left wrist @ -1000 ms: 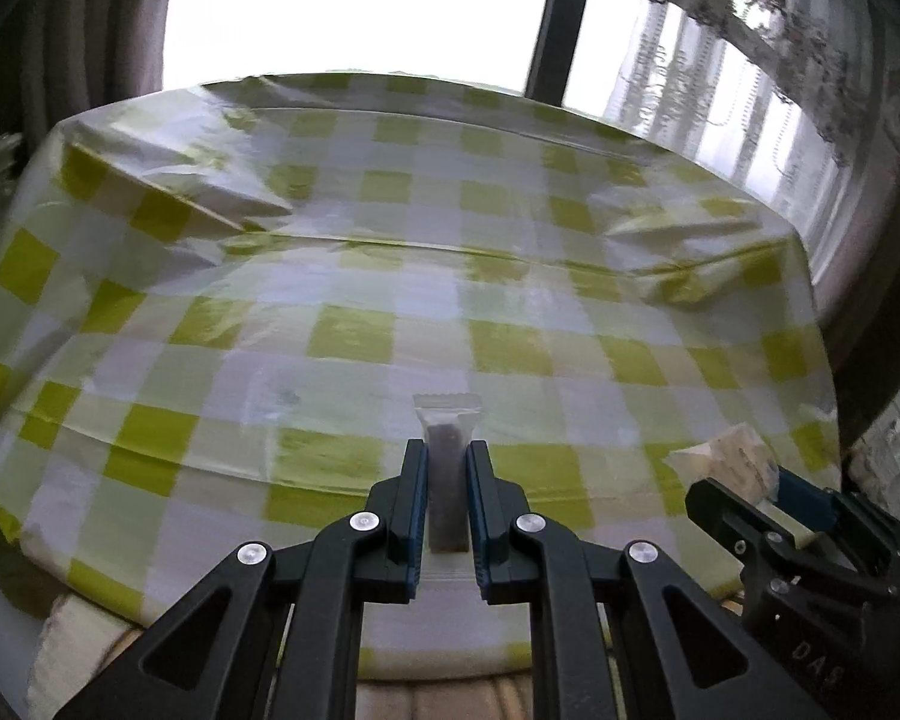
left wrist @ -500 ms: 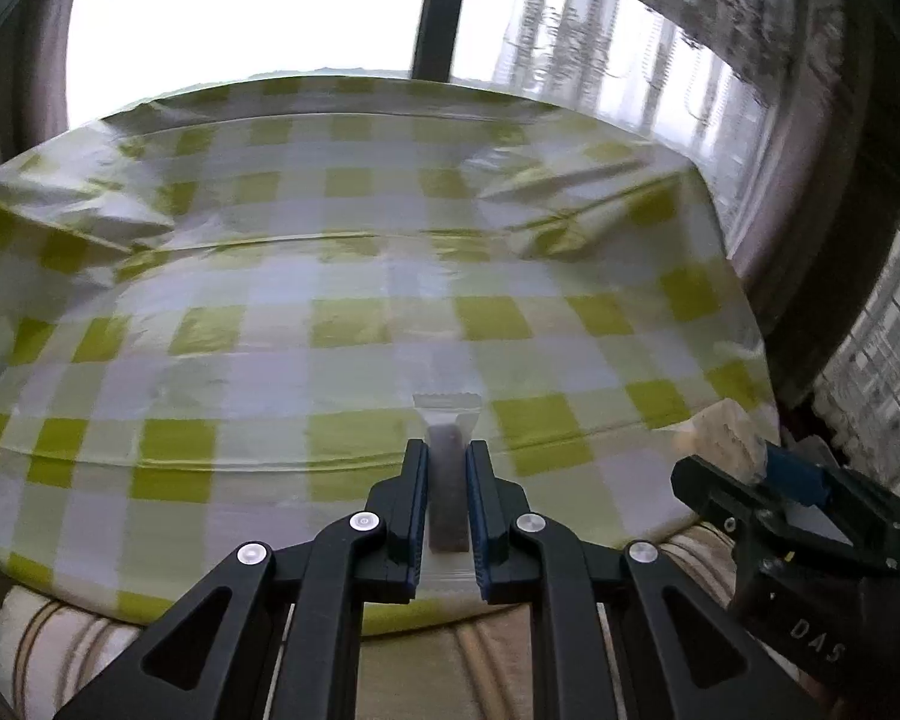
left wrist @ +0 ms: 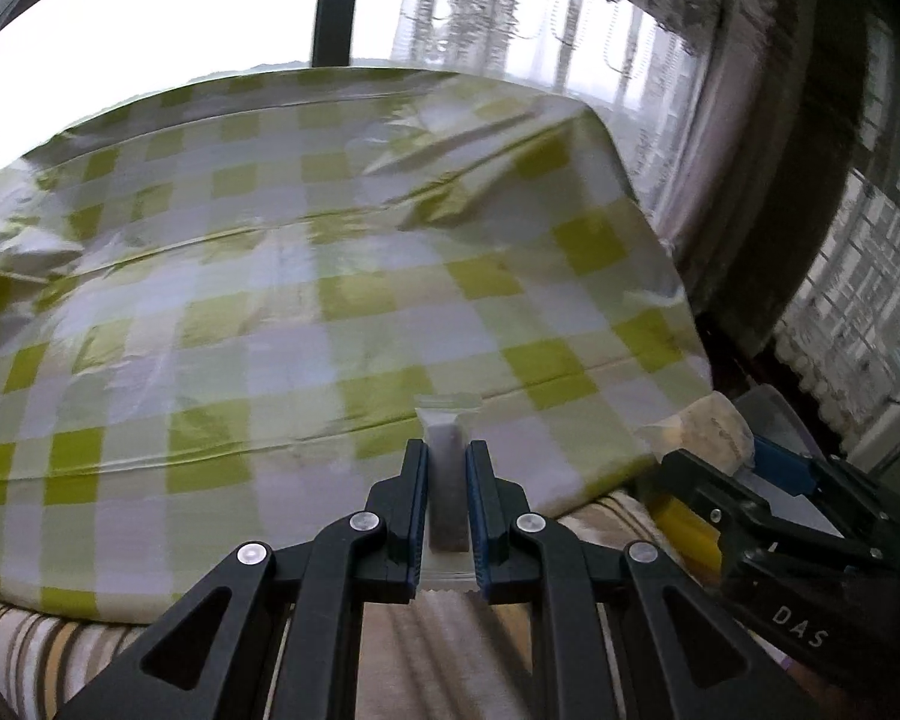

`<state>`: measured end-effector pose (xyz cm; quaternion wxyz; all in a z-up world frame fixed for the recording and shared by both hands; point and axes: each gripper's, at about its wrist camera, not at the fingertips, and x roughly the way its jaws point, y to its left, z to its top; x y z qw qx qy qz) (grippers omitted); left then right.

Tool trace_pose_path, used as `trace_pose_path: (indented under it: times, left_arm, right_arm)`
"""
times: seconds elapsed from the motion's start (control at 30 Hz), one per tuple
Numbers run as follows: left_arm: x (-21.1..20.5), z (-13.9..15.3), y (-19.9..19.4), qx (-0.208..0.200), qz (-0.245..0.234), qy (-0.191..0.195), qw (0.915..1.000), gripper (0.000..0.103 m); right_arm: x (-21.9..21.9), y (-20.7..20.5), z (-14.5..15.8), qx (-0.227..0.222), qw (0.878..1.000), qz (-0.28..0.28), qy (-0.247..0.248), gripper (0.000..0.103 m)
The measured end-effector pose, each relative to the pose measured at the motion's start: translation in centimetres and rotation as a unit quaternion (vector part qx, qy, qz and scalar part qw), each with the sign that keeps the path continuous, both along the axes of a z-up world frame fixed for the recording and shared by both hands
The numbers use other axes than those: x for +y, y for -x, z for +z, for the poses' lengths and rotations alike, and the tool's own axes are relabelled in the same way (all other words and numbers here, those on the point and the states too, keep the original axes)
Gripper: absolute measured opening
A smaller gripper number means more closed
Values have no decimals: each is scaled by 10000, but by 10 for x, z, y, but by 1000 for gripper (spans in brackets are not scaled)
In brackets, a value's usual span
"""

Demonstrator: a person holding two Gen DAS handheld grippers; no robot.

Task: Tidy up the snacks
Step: 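Carry the white stick packet and cracker bag with both tools toward the white box, then lower both snacks into the white box and open both tools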

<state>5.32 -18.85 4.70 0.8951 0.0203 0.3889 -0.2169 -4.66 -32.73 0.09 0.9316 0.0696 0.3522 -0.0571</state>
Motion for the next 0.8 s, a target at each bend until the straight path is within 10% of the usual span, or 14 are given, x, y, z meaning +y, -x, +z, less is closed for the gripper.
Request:
trace_pose_path:
  times: [0.8]
  left_arm:
    - [-137, -15, 26, 488, -1525, -124, 9870, 13]
  right_arm:
    - [-120, 47, -29, 259, 9916, -1256, -150, 63]
